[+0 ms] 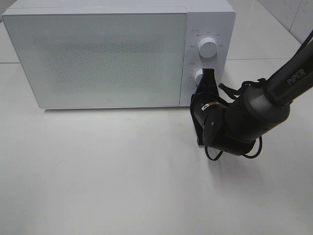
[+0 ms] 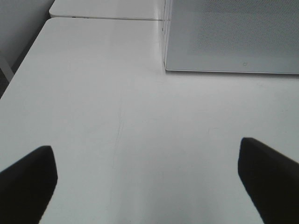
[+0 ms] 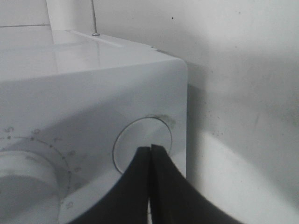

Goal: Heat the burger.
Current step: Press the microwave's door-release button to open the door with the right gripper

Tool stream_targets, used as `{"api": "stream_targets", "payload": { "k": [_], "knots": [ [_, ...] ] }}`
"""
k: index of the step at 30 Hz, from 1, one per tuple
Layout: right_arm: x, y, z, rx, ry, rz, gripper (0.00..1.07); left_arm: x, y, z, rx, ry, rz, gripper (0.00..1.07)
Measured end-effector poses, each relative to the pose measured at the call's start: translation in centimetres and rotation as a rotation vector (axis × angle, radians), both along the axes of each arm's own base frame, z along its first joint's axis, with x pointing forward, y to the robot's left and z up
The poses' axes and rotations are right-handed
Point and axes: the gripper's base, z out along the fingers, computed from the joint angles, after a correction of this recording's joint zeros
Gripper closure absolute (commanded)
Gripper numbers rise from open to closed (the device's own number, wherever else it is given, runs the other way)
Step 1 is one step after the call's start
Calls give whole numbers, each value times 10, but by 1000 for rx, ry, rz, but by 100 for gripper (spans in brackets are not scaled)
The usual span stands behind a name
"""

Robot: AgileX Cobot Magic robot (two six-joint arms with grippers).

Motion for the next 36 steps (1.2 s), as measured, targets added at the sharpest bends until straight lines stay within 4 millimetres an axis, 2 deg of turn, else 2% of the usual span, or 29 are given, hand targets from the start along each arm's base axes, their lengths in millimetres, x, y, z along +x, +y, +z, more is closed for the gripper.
{"api": "stream_targets", "payload": {
  "k": [29,36],
  "knots": [
    [17,4,3,65,-22,-96,107,0,0,0,0,0,0,9],
    [25,7,-3,83,-28,-134,107,0,0,0,0,0,0,9]
  ]
}}
